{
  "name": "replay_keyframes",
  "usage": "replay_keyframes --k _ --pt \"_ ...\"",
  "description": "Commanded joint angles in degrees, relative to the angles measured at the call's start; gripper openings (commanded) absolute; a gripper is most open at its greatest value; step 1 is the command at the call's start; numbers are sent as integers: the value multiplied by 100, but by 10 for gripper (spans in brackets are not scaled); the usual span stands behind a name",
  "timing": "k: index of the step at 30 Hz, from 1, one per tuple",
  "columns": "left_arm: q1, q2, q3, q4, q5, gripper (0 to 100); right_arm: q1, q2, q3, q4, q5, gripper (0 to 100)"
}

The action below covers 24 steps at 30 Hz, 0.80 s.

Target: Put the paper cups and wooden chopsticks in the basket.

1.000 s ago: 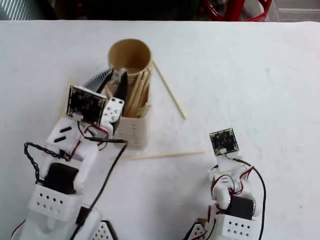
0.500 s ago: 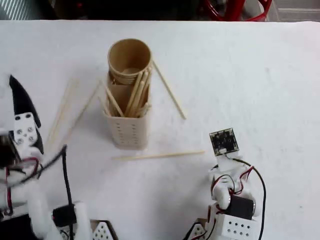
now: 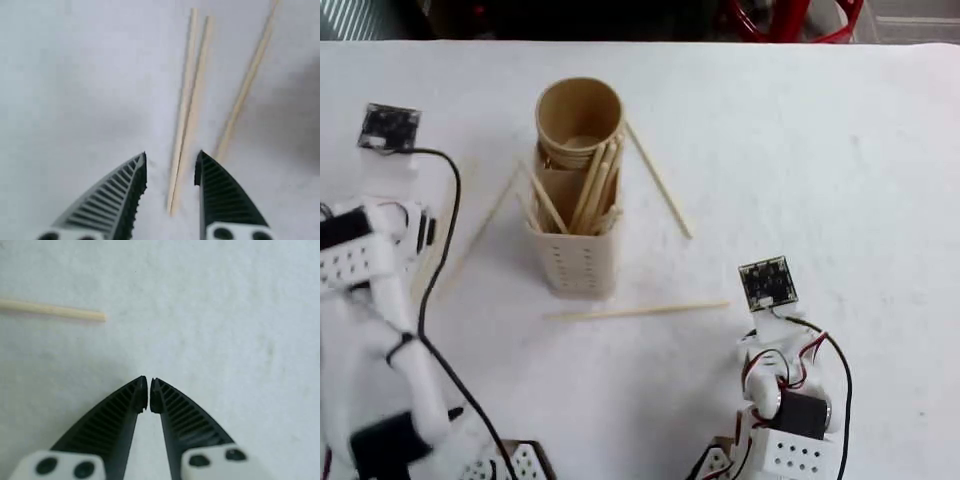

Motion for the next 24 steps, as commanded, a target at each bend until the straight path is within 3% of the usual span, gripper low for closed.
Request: replay_keyframes --k 1,14,24 --pt "-22 1051 -862 44 -299 172 57 -40 53 4 53 24" --pt "-48 3749 -2910 44 -976 207 57 -40 53 4 53 24" --pt "-40 4927 -3692 44 -1415 203 57 -40 53 4 53 24"
